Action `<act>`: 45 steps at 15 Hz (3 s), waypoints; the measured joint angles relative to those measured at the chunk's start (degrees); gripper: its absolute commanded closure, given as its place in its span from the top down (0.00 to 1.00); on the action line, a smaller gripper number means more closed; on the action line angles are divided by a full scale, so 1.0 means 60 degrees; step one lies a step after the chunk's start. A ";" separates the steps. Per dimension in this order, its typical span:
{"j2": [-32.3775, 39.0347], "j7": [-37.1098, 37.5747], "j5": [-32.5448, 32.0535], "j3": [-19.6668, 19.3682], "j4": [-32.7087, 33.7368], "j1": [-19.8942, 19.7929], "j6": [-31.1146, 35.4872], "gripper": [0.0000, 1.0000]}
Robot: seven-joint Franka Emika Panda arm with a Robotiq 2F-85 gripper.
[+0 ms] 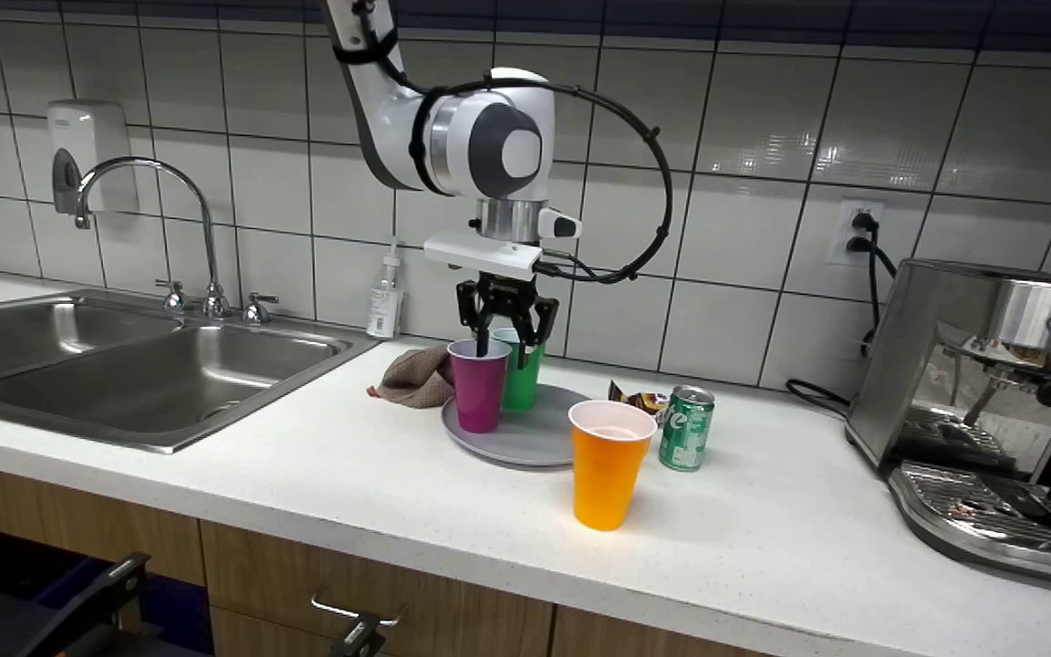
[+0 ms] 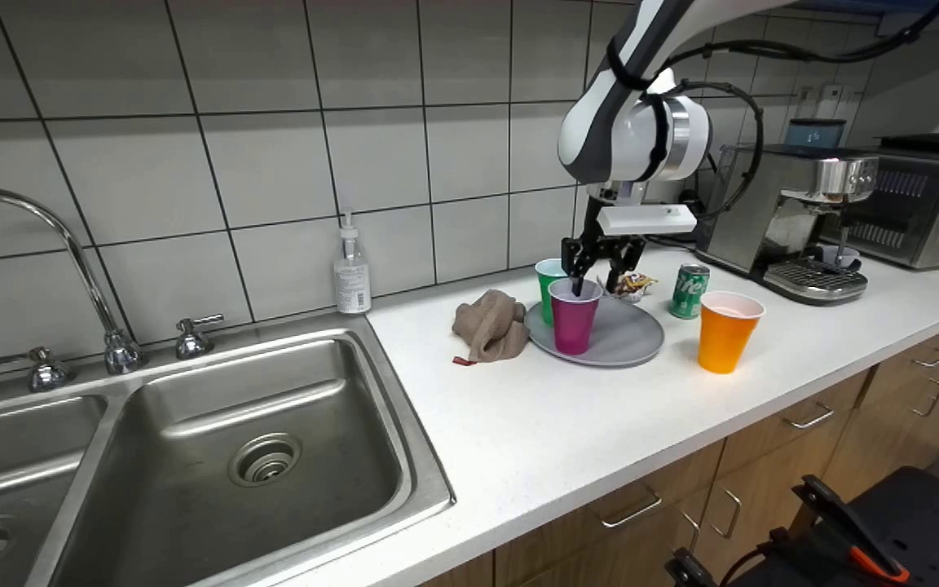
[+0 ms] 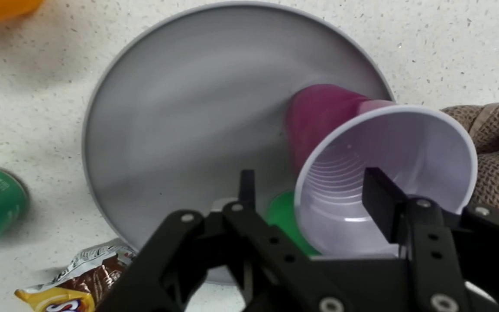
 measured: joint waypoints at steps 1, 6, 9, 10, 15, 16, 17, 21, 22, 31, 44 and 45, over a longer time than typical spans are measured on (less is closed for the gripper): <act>-0.0050 -0.0043 0.0000 0.0002 -0.0001 -0.0010 0.0000 1.00; -0.0523 -0.0501 0.0000 0.0003 -0.0163 -0.0111 0.0000 1.00; -0.0911 -0.0771 0.0000 0.0001 -0.0435 -0.0222 -0.0007 1.00; -0.1028 -0.0844 0.0000 -0.0002 -0.0535 -0.0263 -0.0008 1.00; -0.1432 -0.1223 0.0015 -0.0026 -0.0947 -0.0465 -0.0004 1.00; -0.1418 -0.1219 0.0015 -0.0022 -0.0947 -0.0464 0.0000 1.00; -0.1395 -0.1218 0.0015 -0.0016 -0.0945 -0.0464 0.0006 1.00; -0.1363 -0.1214 0.0015 -0.0004 -0.0945 -0.0456 0.0011 1.00; -0.1364 -0.1214 0.0015 -0.0004 -0.0945 -0.0456 0.0012 1.00; -0.1427 -0.0541 0.0002 -0.0250 -0.0996 -0.0462 0.0134 1.00; -0.2256 0.1404 -0.1016 -0.1008 -0.1940 -0.0466 0.0213 1.00; -0.2283 0.1474 -0.1032 -0.1041 -0.1988 -0.0466 0.0168 1.00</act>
